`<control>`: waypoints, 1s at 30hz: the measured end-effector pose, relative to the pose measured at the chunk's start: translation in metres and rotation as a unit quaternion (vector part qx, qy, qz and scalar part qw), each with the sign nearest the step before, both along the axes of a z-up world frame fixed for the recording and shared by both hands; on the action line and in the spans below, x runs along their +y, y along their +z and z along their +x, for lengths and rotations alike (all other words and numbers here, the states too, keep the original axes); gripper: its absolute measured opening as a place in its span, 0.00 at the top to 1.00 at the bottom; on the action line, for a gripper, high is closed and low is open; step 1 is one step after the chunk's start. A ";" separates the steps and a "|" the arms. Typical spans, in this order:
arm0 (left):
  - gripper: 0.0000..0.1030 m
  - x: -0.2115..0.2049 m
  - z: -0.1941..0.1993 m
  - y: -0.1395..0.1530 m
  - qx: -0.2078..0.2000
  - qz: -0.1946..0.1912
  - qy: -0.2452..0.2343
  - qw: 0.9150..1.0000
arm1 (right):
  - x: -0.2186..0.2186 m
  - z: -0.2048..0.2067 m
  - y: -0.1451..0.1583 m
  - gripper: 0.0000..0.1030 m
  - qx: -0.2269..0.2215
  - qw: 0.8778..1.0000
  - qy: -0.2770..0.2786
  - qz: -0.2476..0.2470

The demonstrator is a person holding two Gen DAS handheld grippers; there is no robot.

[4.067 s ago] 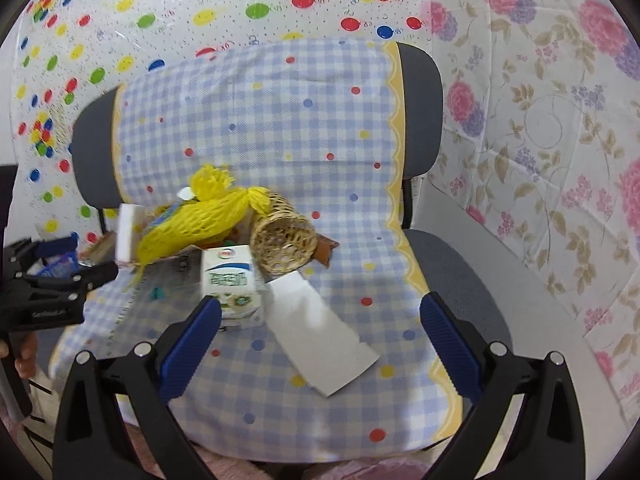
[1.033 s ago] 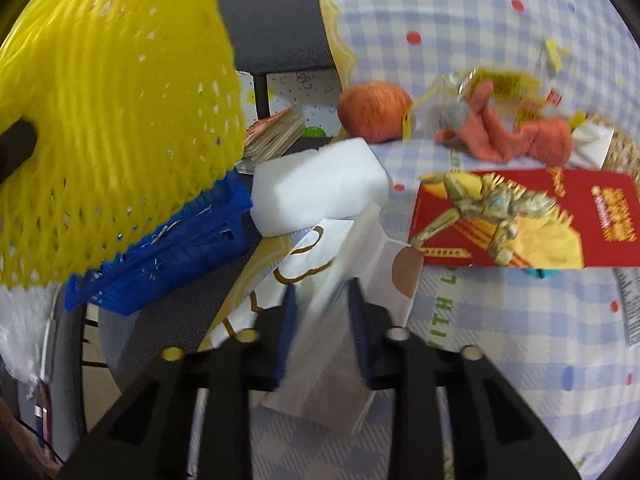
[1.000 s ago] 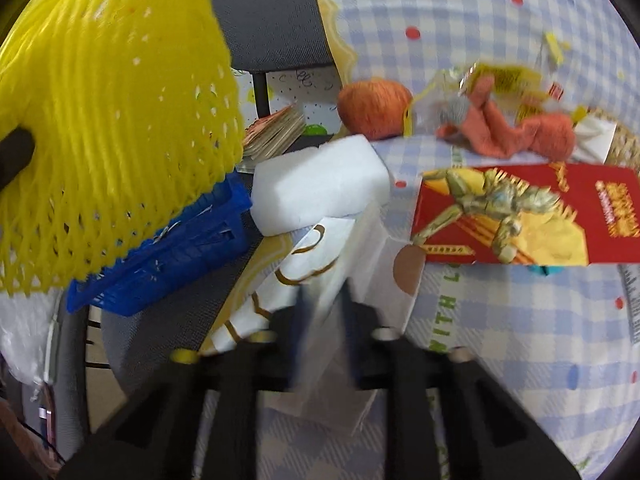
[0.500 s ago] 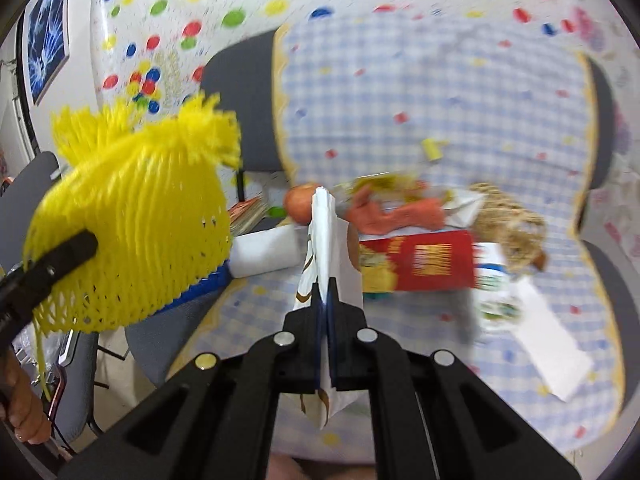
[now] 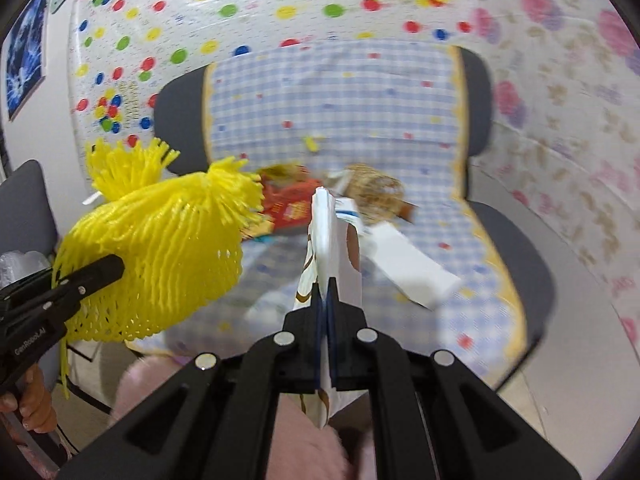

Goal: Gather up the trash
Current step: 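Carry the net and box to the wastebasket and open the left gripper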

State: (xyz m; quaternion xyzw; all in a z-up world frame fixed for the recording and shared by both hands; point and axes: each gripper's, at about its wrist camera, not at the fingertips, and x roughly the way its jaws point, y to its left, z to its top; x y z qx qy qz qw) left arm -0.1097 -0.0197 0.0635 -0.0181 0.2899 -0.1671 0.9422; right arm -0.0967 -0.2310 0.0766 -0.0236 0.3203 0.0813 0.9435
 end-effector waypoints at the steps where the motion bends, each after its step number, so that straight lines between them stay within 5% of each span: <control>1: 0.90 -0.007 -0.002 -0.003 0.003 0.002 -0.008 1.000 | -0.007 -0.006 -0.001 0.97 0.001 1.000 -0.009 -0.002; 16: 0.90 -0.148 -0.021 -0.069 0.067 0.005 -0.175 0.982 | -0.132 -0.112 -0.046 0.97 0.047 0.984 -0.173 -0.008; 30: 0.85 -0.225 0.003 -0.132 0.132 0.050 -0.238 0.961 | -0.178 -0.093 -0.110 0.97 0.130 0.966 -0.224 0.029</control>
